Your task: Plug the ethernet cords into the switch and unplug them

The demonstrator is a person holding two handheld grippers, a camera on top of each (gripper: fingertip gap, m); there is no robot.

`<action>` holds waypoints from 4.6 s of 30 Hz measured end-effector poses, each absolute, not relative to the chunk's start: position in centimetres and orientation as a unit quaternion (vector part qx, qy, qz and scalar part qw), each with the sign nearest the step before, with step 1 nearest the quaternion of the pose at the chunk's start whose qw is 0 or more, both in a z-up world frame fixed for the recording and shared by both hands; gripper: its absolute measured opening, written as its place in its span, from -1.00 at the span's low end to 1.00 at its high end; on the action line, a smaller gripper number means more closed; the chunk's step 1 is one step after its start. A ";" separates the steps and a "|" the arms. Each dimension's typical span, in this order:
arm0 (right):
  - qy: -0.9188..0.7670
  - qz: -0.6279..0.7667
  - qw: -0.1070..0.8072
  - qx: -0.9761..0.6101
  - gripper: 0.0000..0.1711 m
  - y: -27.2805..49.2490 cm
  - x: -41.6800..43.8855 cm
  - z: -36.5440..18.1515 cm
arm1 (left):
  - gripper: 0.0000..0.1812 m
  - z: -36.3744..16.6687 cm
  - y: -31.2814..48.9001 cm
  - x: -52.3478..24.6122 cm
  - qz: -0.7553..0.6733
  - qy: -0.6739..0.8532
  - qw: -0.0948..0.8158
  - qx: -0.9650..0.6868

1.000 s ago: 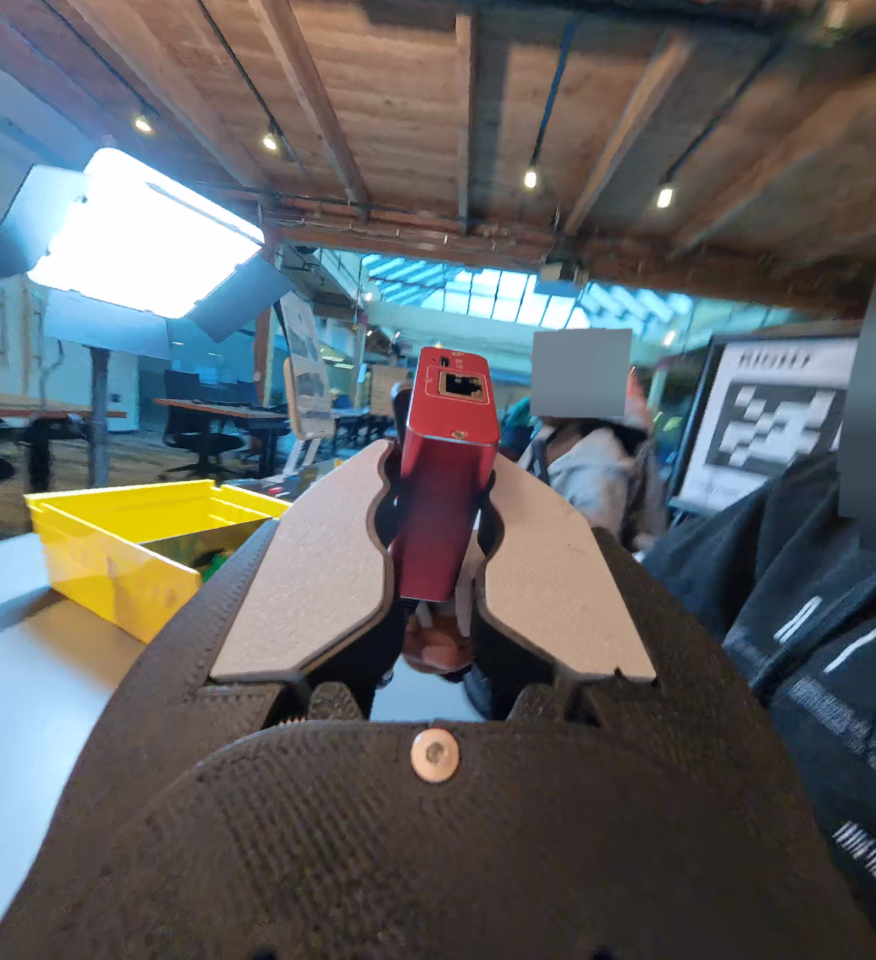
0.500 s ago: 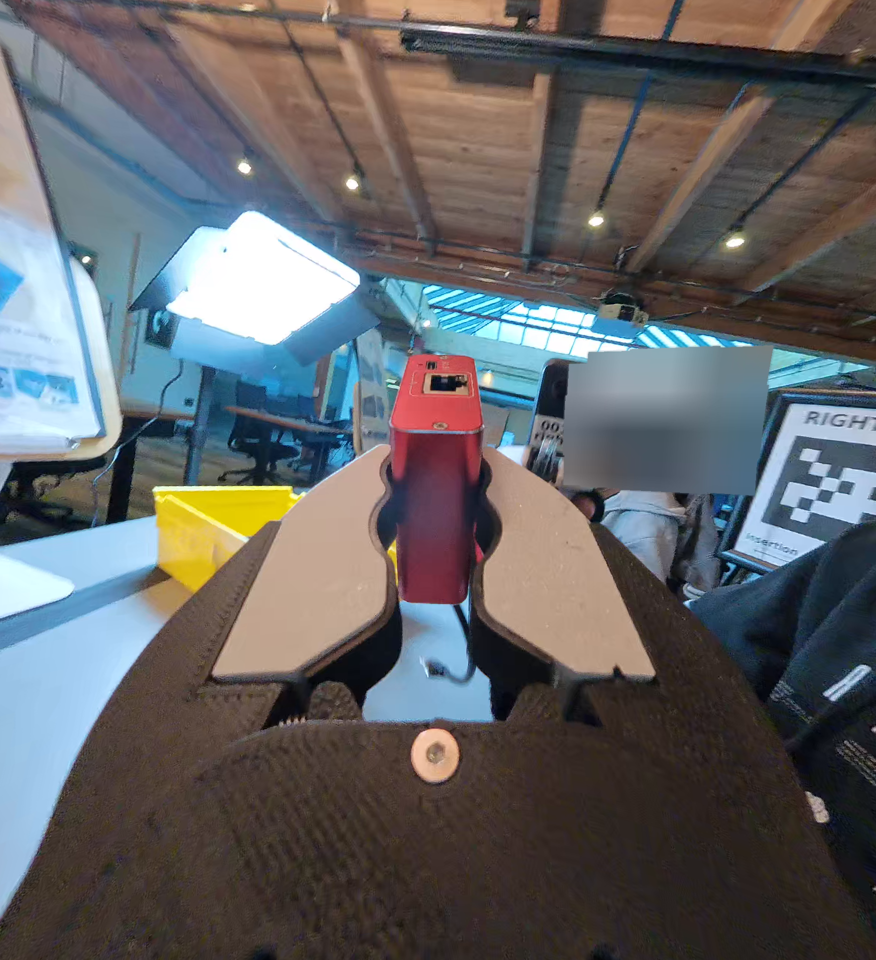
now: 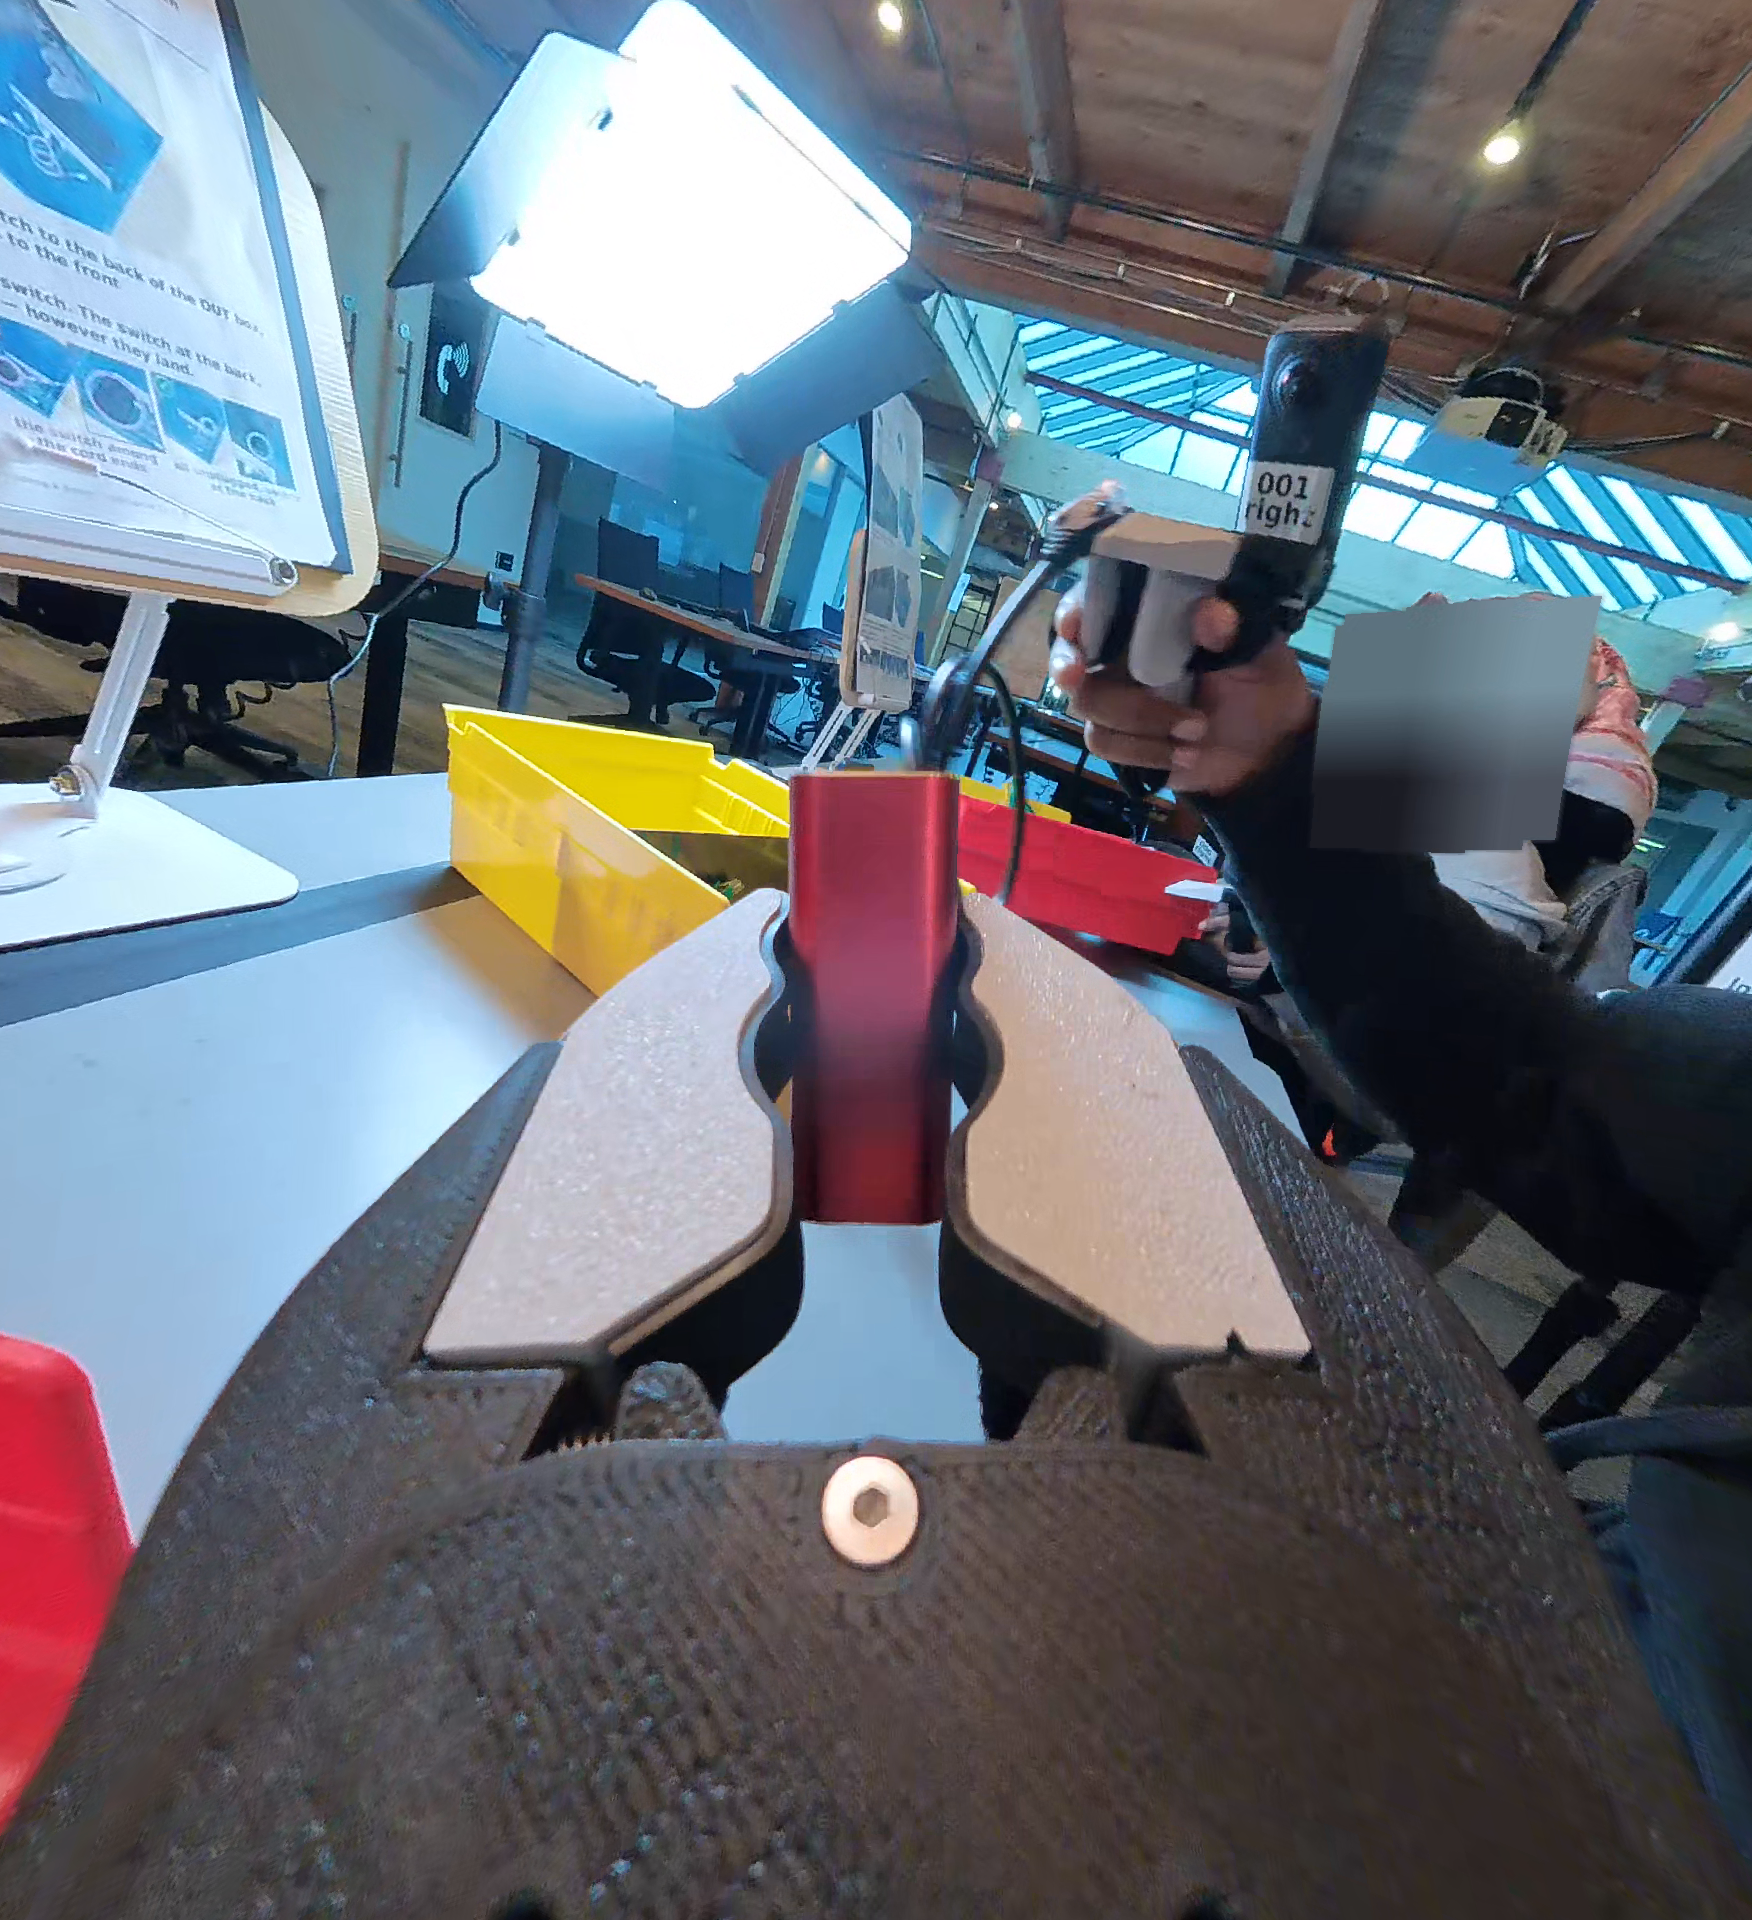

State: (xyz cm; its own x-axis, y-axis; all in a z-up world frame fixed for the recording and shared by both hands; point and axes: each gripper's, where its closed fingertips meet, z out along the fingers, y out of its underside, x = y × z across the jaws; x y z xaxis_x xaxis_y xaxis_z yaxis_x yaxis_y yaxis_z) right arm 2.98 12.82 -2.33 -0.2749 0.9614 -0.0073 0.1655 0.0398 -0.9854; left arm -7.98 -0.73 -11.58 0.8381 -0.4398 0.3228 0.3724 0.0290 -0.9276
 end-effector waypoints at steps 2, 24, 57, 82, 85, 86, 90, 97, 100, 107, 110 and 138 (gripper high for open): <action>-0.617 0.452 0.424 -0.485 -0.84 16.1 2.6 -2.1 | -0.71 -11.5 -0.8 -7.9 -0.287 0.025 0.718 -0.634; -0.684 0.124 0.388 -0.606 -0.40 32.2 0.5 -11.6 | -0.71 -14.7 0.6 -8.7 -0.287 -0.007 0.687 -0.668; -0.802 0.180 0.396 -0.409 -0.14 9.2 -4.4 -14.5 | -0.46 -14.9 1.0 -7.3 -0.311 -0.061 0.635 -0.704; -0.685 -0.072 0.095 -0.719 -0.14 45.2 3.2 -26.3 | -0.55 -21.3 2.4 -6.2 -0.259 0.001 0.569 -0.780; -0.672 -0.021 0.150 -0.725 -0.19 44.9 2.0 -23.5 | -0.56 -21.3 2.4 -6.1 -0.258 0.004 0.569 -0.780; -0.670 0.010 0.166 -0.723 -0.21 44.3 1.5 -22.4 | -0.56 -21.3 2.4 -6.0 -0.261 0.004 0.568 -0.781; -0.662 0.158 0.132 -0.720 -0.21 38.5 0.6 -19.3 | -0.57 -21.1 2.4 -5.5 -0.269 0.008 0.565 -0.780; -0.639 0.159 0.092 -0.747 -0.35 31.1 -0.1 -22.5 | -0.59 -20.5 2.2 -5.2 -0.262 0.015 0.571 -0.778; -0.650 0.104 0.150 -0.737 -0.50 31.7 -0.5 -22.9 | -0.61 -20.8 2.2 -5.3 -0.260 0.011 0.567 -0.781; -0.666 0.047 0.229 -0.708 -0.45 29.5 -0.3 -22.2 | -0.62 -20.8 2.2 -5.5 -0.261 0.010 0.566 -0.782; -0.680 0.047 0.221 -0.698 -0.62 28.3 -0.2 -23.2 | -0.63 -20.8 2.2 -5.5 -0.267 0.008 0.566 -0.780; -0.833 0.081 0.143 -0.528 -0.82 22.1 0.7 -23.0 | -0.66 -22.4 2.4 -5.6 -0.268 0.004 0.540 -0.798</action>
